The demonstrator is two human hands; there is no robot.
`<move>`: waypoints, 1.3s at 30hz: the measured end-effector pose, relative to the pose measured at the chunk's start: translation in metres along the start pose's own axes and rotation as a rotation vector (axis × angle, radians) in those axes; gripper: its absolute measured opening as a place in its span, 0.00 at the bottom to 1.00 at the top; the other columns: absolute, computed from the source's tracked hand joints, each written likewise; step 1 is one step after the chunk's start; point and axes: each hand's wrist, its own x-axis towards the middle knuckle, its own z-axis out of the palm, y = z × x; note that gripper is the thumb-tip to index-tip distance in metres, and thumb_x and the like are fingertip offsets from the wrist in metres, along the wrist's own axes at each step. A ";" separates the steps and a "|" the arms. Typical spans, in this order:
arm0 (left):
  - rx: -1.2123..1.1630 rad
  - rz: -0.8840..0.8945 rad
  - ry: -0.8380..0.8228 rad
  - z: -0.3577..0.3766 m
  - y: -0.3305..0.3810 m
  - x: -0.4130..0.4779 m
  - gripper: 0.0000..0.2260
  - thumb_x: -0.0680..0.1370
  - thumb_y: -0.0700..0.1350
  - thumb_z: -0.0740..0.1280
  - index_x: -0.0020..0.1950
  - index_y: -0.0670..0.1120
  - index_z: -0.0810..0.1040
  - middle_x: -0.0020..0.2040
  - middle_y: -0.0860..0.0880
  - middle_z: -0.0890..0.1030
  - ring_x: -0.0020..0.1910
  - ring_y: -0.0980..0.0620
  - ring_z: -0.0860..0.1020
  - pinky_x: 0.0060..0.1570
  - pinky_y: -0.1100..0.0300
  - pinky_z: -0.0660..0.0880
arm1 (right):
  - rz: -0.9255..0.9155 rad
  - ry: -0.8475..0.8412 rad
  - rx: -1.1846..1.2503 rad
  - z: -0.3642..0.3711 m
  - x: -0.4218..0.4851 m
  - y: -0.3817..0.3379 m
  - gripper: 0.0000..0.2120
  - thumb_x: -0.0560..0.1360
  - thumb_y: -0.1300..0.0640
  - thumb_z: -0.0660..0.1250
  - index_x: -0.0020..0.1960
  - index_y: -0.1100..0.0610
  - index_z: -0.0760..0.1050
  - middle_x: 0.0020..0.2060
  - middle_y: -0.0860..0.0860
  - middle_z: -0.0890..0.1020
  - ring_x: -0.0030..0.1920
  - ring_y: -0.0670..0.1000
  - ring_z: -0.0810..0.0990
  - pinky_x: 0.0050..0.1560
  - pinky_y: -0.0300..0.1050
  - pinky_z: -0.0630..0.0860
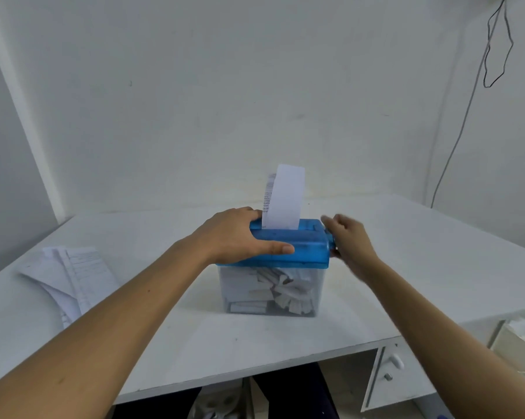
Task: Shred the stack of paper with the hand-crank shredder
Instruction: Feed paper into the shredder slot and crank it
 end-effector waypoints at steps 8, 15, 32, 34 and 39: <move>0.108 -0.056 0.031 -0.002 0.007 -0.003 0.39 0.64 0.81 0.63 0.72 0.65 0.71 0.66 0.61 0.77 0.58 0.54 0.75 0.56 0.53 0.76 | 0.185 -0.107 -0.146 0.002 -0.061 0.023 0.19 0.85 0.51 0.56 0.42 0.60 0.76 0.29 0.53 0.73 0.24 0.47 0.67 0.24 0.39 0.65; 0.109 -0.069 0.006 -0.004 0.008 -0.001 0.41 0.63 0.82 0.64 0.72 0.66 0.70 0.66 0.60 0.77 0.59 0.52 0.77 0.58 0.51 0.77 | 0.004 -0.382 -0.049 -0.047 -0.093 -0.035 0.23 0.79 0.43 0.61 0.30 0.55 0.70 0.25 0.52 0.66 0.25 0.51 0.64 0.27 0.41 0.69; -0.011 -0.010 -0.018 -0.004 0.007 0.002 0.39 0.64 0.76 0.70 0.72 0.61 0.72 0.58 0.61 0.75 0.57 0.52 0.77 0.60 0.50 0.78 | -0.146 -0.006 -0.052 -0.008 0.011 -0.059 0.14 0.81 0.48 0.66 0.44 0.57 0.72 0.34 0.49 0.79 0.27 0.45 0.73 0.28 0.39 0.73; -0.014 -0.005 -0.015 -0.004 0.007 0.003 0.38 0.64 0.76 0.70 0.71 0.62 0.72 0.58 0.61 0.76 0.56 0.53 0.77 0.60 0.51 0.78 | -0.095 0.020 -0.079 -0.001 0.016 -0.045 0.16 0.81 0.47 0.67 0.41 0.58 0.71 0.33 0.50 0.79 0.28 0.46 0.73 0.30 0.41 0.75; 0.016 -0.006 -0.026 -0.003 0.007 0.002 0.40 0.64 0.77 0.69 0.73 0.62 0.71 0.63 0.59 0.78 0.57 0.53 0.77 0.59 0.51 0.78 | 0.118 -0.070 -0.171 0.011 0.000 -0.001 0.15 0.83 0.54 0.59 0.45 0.62 0.76 0.35 0.56 0.77 0.34 0.54 0.74 0.34 0.47 0.76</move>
